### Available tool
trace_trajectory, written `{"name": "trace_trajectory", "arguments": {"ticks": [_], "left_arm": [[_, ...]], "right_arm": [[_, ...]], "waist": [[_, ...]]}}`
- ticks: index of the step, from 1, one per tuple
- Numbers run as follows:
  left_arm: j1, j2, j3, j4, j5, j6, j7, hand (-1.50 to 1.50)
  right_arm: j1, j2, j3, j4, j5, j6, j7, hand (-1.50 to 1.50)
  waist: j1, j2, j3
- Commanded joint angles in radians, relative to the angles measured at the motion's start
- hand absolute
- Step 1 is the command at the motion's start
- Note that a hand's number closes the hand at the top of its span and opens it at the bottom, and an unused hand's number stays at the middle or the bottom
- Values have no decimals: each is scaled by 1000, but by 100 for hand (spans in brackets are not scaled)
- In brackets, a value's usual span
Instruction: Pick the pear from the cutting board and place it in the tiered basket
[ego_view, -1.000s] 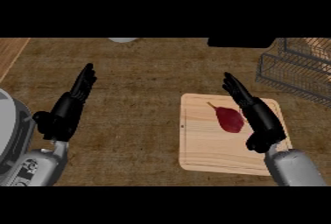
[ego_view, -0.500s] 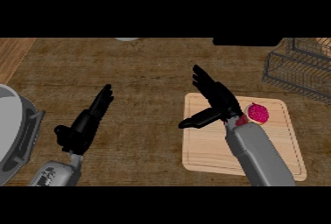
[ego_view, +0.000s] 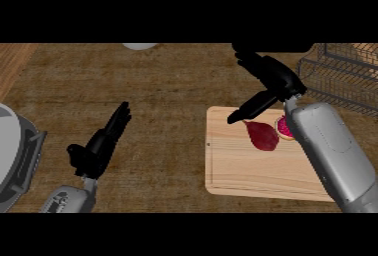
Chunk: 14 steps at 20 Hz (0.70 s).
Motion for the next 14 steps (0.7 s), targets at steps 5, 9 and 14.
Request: {"name": "trace_trajectory", "arguments": {"ticks": [5, 9, 14], "left_arm": [[13, -10, -10, 11, -7, -6, -10, 0], [-11, 19, 27, 6, 17, -33, 10, 0], [25, 21, 47, 40, 3, -64, -60, 0]], "right_arm": [[-208, -257, 223, -24, 156, 398, 211, -150], [-262, -269, 271, -75, 118, 582, 298, -150], [-274, -219, 230, -93, 57, 669, 440, -150]], "waist": [[13, -4, -2], [-1, -5, 0], [-5, -2, 1]]}}
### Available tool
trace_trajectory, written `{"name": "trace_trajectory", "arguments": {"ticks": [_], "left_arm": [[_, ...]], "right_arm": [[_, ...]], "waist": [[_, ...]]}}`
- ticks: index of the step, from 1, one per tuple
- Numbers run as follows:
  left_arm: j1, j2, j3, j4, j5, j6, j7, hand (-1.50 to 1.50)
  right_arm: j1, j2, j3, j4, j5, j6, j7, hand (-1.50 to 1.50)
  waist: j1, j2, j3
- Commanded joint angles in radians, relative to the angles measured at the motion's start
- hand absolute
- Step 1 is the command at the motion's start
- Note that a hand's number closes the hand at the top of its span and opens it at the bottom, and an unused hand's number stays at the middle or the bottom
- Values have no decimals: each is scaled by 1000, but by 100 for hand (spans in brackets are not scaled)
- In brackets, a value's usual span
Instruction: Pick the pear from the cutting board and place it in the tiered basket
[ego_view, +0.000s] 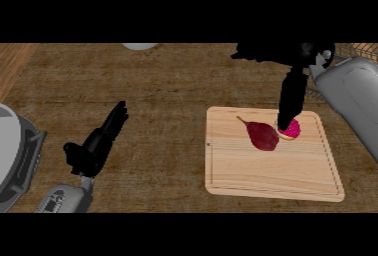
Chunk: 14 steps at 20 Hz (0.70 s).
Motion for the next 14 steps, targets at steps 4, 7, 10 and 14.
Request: {"name": "trace_trajectory", "arguments": {"ticks": [4, 7, 10, 14], "left_arm": [[28, 16, 41, -8, -4, -40, -7, 0], [27, -40, 5, -34, -45, 5, 22, 0], [45, -42, 4, -46, -57, -5, -12, 0], [2, -72, 16, 14, -79, 20, -3, 0]], "right_arm": [[56, 17, -32, -106, -3, 86, 148, -150], [135, 41, -39, -167, 70, -7, 162, -150], [120, 34, -28, -133, 200, -27, 99, -150], [150, 99, 34, -85, 275, -23, 153, -150]], "waist": [[-5, 1, 1], [-5, 1, 2], [2, 4, 2], [1, 5, 2]]}}
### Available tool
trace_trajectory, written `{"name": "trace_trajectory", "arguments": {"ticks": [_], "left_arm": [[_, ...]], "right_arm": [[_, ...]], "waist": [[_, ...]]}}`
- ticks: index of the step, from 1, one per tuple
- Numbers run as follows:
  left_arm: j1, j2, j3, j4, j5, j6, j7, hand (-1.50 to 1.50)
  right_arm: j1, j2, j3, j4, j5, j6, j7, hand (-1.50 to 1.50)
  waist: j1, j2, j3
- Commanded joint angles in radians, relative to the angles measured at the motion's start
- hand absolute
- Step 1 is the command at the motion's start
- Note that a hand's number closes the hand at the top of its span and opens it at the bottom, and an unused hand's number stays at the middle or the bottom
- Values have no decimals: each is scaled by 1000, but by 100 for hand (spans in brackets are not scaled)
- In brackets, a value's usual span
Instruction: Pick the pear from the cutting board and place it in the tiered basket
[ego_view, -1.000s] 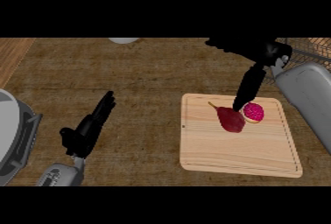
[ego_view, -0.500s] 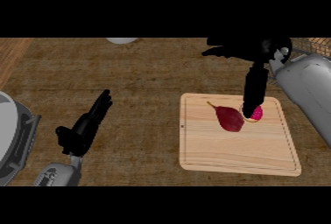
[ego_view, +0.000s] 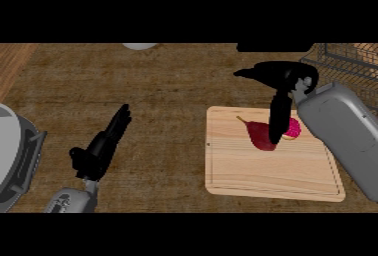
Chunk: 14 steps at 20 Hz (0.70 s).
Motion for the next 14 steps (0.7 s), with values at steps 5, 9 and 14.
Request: {"name": "trace_trajectory", "arguments": {"ticks": [5, 9, 14], "left_arm": [[8, -8, 38, -33, 5, -30, 29, 0], [-8, -41, 34, -4, -33, -21, 27, 0], [9, 2, 75, -39, -9, -90, 45, 0]], "right_arm": [[156, 57, 4, -59, 105, 9, 29, -150], [145, 108, -32, 57, 199, -32, -83, -150], [167, 115, -30, 139, 322, -62, -141, -150]], "waist": [[-5, -2, 0], [1, 1, 0], [3, 1, 0]]}}
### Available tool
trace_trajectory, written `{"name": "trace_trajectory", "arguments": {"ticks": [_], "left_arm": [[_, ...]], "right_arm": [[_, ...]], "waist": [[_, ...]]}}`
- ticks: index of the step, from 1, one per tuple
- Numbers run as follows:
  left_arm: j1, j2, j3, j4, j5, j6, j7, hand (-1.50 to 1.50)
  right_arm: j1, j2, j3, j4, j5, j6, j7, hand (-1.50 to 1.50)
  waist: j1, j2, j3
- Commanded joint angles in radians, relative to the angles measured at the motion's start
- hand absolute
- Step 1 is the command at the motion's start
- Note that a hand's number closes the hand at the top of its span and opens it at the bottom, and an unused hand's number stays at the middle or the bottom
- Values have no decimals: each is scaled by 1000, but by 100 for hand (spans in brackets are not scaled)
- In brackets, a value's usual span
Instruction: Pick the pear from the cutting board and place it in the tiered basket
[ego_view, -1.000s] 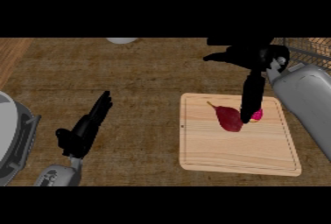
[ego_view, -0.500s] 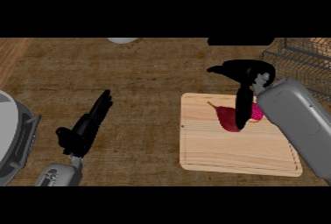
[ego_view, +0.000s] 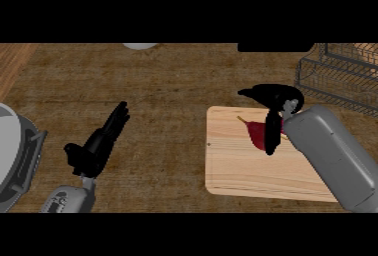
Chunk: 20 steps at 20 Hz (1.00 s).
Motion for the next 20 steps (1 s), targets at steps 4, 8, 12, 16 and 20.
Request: {"name": "trace_trajectory", "arguments": {"ticks": [4, 8, 12, 16, 20], "left_arm": [[-44, -7, 32, -10, -17, -23, 61, 0], [-1, -50, 20, -6, -60, 6, 13, 0], [18, -43, 36, 15, -70, -29, -25, 0], [-5, -53, 60, 34, -69, -40, -7, 0], [34, -67, 39, -26, -82, -40, 22, 0]], "right_arm": [[76, 20, -40, 21, 107, 1, -53, -150], [82, 29, -62, 93, 169, -13, -150, -150], [102, 23, -77, 127, 231, -34, -234, -150], [48, 97, -98, 215, 283, -47, -248, -150], [66, 153, -130, 226, 283, -84, -259, 150]], "waist": [[-5, -1, 0], [-3, -1, 0], [-2, 0, 0], [2, 1, 0], [1, 0, 0]]}}
